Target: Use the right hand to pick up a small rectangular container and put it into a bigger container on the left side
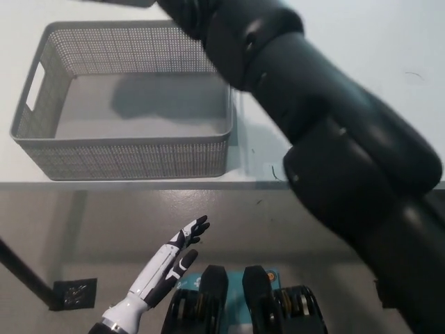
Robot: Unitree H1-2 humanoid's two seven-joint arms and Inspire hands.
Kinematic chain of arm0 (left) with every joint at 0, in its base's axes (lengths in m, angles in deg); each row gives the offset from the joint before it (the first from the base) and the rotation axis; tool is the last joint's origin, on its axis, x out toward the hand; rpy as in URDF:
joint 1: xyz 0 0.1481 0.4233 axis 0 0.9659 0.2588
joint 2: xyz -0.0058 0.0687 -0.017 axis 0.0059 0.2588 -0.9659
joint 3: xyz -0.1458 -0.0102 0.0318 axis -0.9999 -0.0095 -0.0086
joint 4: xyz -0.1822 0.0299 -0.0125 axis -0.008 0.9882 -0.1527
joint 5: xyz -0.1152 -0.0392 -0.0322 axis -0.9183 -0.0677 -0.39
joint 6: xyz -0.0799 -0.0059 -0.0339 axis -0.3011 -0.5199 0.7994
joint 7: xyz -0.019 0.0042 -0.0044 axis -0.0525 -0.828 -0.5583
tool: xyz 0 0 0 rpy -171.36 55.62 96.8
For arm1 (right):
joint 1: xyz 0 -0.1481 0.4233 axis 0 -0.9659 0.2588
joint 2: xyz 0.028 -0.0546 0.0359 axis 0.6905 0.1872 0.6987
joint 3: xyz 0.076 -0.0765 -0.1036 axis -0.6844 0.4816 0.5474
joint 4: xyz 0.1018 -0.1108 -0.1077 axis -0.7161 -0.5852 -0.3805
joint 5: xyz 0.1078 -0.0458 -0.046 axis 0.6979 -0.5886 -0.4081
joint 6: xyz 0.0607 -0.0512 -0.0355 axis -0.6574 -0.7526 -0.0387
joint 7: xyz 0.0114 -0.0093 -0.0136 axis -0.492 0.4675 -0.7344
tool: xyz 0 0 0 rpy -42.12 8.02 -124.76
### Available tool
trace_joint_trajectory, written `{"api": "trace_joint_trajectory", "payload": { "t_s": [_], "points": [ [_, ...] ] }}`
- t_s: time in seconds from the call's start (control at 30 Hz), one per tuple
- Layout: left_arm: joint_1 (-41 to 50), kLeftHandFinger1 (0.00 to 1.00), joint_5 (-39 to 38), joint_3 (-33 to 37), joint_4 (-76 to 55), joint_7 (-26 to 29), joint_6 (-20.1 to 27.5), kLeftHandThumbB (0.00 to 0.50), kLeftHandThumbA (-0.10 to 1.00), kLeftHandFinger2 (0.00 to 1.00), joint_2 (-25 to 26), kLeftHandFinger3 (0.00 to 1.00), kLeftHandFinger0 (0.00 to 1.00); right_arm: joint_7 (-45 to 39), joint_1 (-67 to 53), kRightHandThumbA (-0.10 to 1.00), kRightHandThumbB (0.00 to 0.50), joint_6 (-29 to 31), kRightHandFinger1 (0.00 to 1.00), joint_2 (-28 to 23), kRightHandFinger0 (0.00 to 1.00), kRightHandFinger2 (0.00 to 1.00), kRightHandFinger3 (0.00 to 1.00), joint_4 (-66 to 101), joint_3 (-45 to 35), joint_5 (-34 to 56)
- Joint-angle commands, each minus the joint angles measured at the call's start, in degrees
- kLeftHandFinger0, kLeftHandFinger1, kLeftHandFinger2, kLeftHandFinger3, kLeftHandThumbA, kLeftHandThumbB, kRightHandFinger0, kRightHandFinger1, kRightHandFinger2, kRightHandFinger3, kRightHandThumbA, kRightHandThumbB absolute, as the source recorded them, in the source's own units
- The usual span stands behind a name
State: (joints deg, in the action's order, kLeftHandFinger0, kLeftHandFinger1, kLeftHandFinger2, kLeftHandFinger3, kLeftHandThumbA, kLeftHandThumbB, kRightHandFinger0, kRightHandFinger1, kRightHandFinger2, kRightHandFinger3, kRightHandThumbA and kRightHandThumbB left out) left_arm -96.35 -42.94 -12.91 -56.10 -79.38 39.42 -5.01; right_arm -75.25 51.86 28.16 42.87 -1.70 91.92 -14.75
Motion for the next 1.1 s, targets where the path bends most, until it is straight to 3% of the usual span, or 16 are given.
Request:
{"api": "trace_joint_trajectory", "payload": {
  "t_s": [0.0,0.07,0.1,0.13,0.2,0.27,0.43,0.53,0.6,0.63,0.7,0.73,0.77,0.8,0.83,1.07],
  "points": [
    [-0.8,1.00,-0.7,0.1,-1.1,-0.8,1.2,0.400,1.00,1.00,0.4,1.00,1.00,2.0,1.8,-0.10,0.288,-3.0,0.13,1.1,0.00,0.62,0.36,-0.6,-1.0,1.5],
    [-0.8,1.00,-0.7,0.0,-1.4,-0.9,1.0,0.397,1.00,1.00,0.5,1.00,1.00,2.5,0.4,-0.10,0.304,-3.9,0.07,2.1,0.00,0.54,0.31,-1.0,-0.7,1.0],
    [-0.7,1.00,-0.6,0.0,-1.9,-0.9,0.3,0.397,1.00,1.00,0.5,1.00,1.00,2.0,-0.3,-0.10,0.299,-4.3,0.14,2.4,0.02,0.62,0.42,-1.1,-0.5,1.0],
    [-0.7,1.00,-0.5,0.0,-2.1,-0.9,0.1,0.399,1.00,1.00,0.6,1.00,1.00,1.7,-0.5,-0.10,0.402,-4.6,0.27,2.5,0.13,0.65,0.49,-1.2,-0.5,1.0],
    [-1.1,1.00,-0.2,0.0,-2.0,-0.9,0.4,0.399,1.00,1.00,0.8,1.00,1.00,0.7,-1.4,-0.10,0.308,-5.3,0.20,3.0,0.10,0.44,0.53,-1.4,0.0,0.6],
    [-1.2,1.00,0.3,0.1,-2.1,-0.7,0.1,0.401,1.00,1.00,0.7,1.00,1.00,1.0,-3.0,-0.10,0.327,-5.5,0.25,3.4,0.15,0.45,0.44,-1.6,0.2,0.3],
    [-1.4,1.00,0.1,0.3,-2.5,-1.3,-0.7,0.397,1.00,1.00,0.6,1.00,1.00,0.8,-6.7,-0.10,0.315,-6.3,0.40,4.1,0.28,0.56,0.52,-1.9,1.0,-0.2],
    [-1.6,1.00,0.5,0.3,-2.7,-1.4,-1.0,0.401,1.00,1.00,0.7,1.00,1.00,1.2,-8.9,-0.10,0.311,-6.7,0.20,4.8,0.10,0.36,0.53,-2.1,2.2,-1.1],
    [-1.8,1.00,0.6,0.3,-2.7,-1.4,-1.0,0.403,1.00,1.00,0.7,1.00,1.00,0.6,-9.3,-0.10,0.292,-7.1,0.24,5.0,0.14,0.37,0.55,-2.1,3.0,-1.5],
    [-1.8,1.00,1.0,0.4,-2.9,-1.4,-1.1,0.407,1.00,1.00,0.8,1.00,1.00,-0.1,-9.7,-0.10,0.295,-7.1,0.40,5.1,0.30,0.49,0.52,-2.2,3.1,-1.3],
    [-1.9,1.00,0.8,0.3,-3.3,-1.6,-1.7,0.409,1.00,1.00,0.9,1.00,1.00,-0.6,-10.1,-0.10,0.287,-7.1,0.26,5.2,0.17,0.39,0.50,-2.2,3.2,-0.9],
    [-1.9,1.00,0.8,0.3,-3.3,-1.6,-1.7,0.410,1.00,1.00,0.9,1.00,1.00,-1.2,-10.1,0.19,0.290,-7.7,0.51,5.3,0.30,0.83,0.89,-2.2,3.5,-1.1],
    [-2.0,1.00,0.7,0.3,-3.2,-1.6,-1.6,0.410,1.00,1.00,0.9,1.00,1.00,-2.2,-9.9,0.40,0.353,-8.1,0.79,5.3,0.50,1.00,1.00,-2.2,3.5,-1.0],
    [-2.0,1.00,0.6,0.3,-3.1,-1.7,-1.5,0.409,1.00,1.00,0.9,1.00,1.00,-4.1,-9.7,0.56,0.399,-8.4,1.00,5.3,0.90,1.00,1.00,-2.3,2.8,-0.1],
    [-2.0,1.00,0.5,0.4,-3.2,-1.9,-1.6,0.408,1.00,1.00,1.0,1.00,1.00,-5.9,-9.3,0.63,0.415,-8.7,1.00,5.3,1.00,1.00,1.00,-2.3,2.0,0.9],
    [-2.2,1.00,0.5,0.3,-3.1,-2.4,-1.6,0.406,1.00,1.00,1.2,1.00,1.00,-7.8,-7.4,0.90,0.500,-8.6,1.00,4.4,1.00,1.00,1.00,-2.0,1.2,1.4]
  ]
}}
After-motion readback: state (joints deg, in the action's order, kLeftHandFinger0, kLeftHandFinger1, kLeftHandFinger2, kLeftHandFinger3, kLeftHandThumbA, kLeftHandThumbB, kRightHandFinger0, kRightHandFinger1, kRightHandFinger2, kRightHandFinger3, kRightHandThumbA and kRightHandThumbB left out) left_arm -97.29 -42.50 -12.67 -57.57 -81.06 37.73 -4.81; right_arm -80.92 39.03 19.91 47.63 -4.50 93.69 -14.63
